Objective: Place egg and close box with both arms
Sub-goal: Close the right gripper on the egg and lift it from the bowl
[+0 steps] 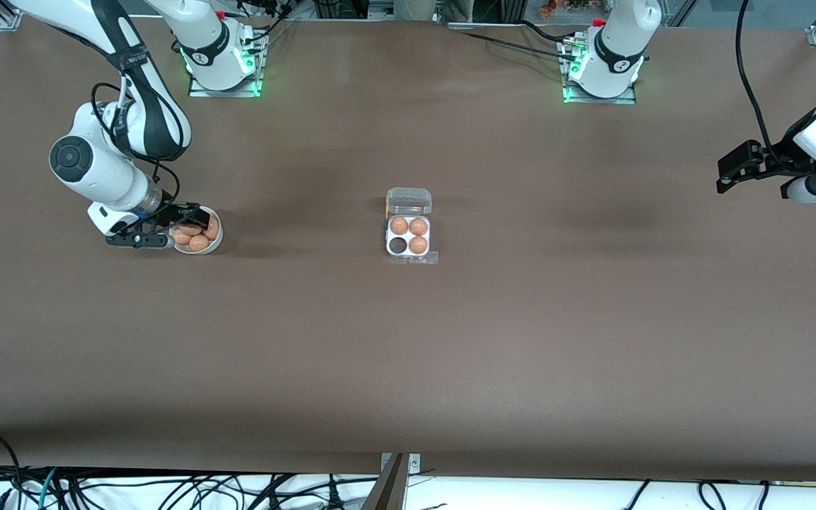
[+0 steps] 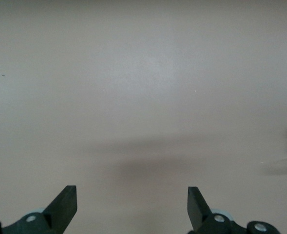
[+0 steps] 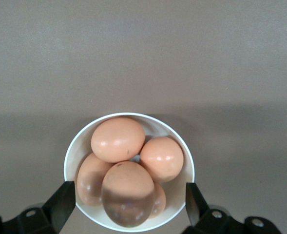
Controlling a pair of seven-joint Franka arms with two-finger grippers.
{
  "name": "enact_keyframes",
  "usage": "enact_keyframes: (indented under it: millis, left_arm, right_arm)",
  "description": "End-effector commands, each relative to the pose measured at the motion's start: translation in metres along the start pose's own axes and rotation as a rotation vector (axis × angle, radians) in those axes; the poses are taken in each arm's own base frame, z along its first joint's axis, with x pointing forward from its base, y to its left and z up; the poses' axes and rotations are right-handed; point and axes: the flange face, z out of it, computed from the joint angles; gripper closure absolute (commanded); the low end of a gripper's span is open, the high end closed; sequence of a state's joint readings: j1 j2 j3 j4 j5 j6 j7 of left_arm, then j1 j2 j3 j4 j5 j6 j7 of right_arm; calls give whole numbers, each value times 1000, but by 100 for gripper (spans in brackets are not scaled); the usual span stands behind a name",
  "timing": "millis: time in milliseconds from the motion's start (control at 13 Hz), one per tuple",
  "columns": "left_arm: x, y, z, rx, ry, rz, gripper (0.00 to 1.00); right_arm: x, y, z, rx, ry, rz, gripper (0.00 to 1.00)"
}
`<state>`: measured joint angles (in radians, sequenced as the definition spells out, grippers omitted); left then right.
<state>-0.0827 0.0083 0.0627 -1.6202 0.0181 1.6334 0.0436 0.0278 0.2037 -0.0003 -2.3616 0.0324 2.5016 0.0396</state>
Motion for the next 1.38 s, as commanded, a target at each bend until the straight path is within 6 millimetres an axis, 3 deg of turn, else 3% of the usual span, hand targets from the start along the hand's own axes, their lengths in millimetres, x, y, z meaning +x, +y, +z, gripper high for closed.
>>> enact_keyframes:
  millis: [0,77,154,308,385,692,846,1077,1308]
  left_arm:
    - [2,-1,-7,13,2,-10,0]
    - [2,-1,-7,13,4,-10,0]
    - [2,-1,-7,13,2,-10,0]
    - [4,0,-3,13,-4,-8,0]
    - [4,1,-3,12,-5,-8,0]
    - [5,0,-1,13,-8,-9,0]
    - [6,0,2,13,-13,-9,0]
    - [6,-1,2,14,-13,-12,0]
    - [6,0,2,12,-13,-11,0]
  right_arm:
    - [-6,-2,0,-3,10,10,1]
    - [-6,-3,0,-4,10,8,8]
    - [-6,-4,0,-4,12,7,32]
    - [-6,-4,0,-3,15,7,94]
    - [-6,-4,0,-3,15,7,100]
    - [-6,-7,-1,-4,15,0,100]
    - [-3,-10,-19,-2,31,-8,100]
    - [4,-7,-86,2,37,1,100]
    - [20,0,-186,4,-40,21,100]
